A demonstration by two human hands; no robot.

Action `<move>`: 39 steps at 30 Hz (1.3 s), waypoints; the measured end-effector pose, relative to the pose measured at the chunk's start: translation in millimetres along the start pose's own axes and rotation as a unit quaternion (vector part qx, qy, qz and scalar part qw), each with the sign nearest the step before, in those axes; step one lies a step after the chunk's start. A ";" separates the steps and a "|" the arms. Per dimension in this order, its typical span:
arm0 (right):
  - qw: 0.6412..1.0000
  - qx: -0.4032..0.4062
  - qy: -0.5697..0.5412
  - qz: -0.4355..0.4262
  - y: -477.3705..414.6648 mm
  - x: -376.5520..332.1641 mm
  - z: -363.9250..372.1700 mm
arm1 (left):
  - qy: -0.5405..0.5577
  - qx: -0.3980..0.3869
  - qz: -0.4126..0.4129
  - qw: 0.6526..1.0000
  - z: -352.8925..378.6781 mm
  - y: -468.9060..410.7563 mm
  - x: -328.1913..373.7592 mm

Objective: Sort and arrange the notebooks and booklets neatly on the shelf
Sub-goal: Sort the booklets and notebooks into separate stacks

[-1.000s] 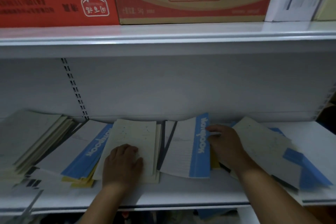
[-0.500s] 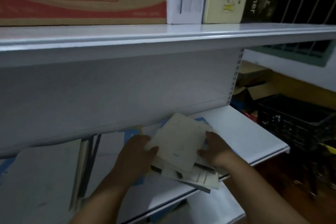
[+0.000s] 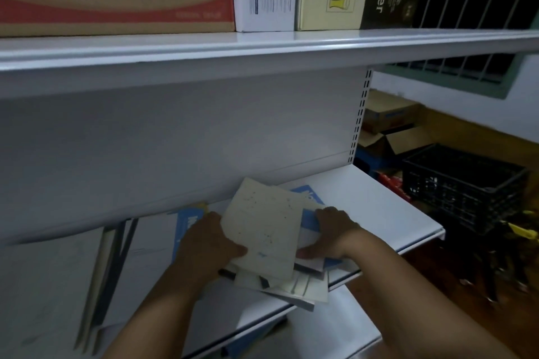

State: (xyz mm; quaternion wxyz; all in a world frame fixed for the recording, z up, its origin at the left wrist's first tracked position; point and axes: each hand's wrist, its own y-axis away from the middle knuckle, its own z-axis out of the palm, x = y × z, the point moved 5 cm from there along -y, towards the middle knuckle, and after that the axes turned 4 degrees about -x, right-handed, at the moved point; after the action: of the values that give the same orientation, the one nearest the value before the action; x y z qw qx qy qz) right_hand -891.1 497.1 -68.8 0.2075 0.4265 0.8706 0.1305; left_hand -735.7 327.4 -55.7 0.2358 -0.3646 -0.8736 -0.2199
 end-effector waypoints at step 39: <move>0.945 0.218 -0.233 -0.063 14.5 -61.4 17.4 | 0.087 0.168 0.027 0.982 -52.6 50.7 -68.4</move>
State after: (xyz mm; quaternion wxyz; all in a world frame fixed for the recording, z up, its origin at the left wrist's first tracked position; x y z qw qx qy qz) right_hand -839.1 457.8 -62.8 0.3143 0.4242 0.8302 -0.1793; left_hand -642.3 294.0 -42.4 0.3748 -0.3228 -0.8639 -0.0945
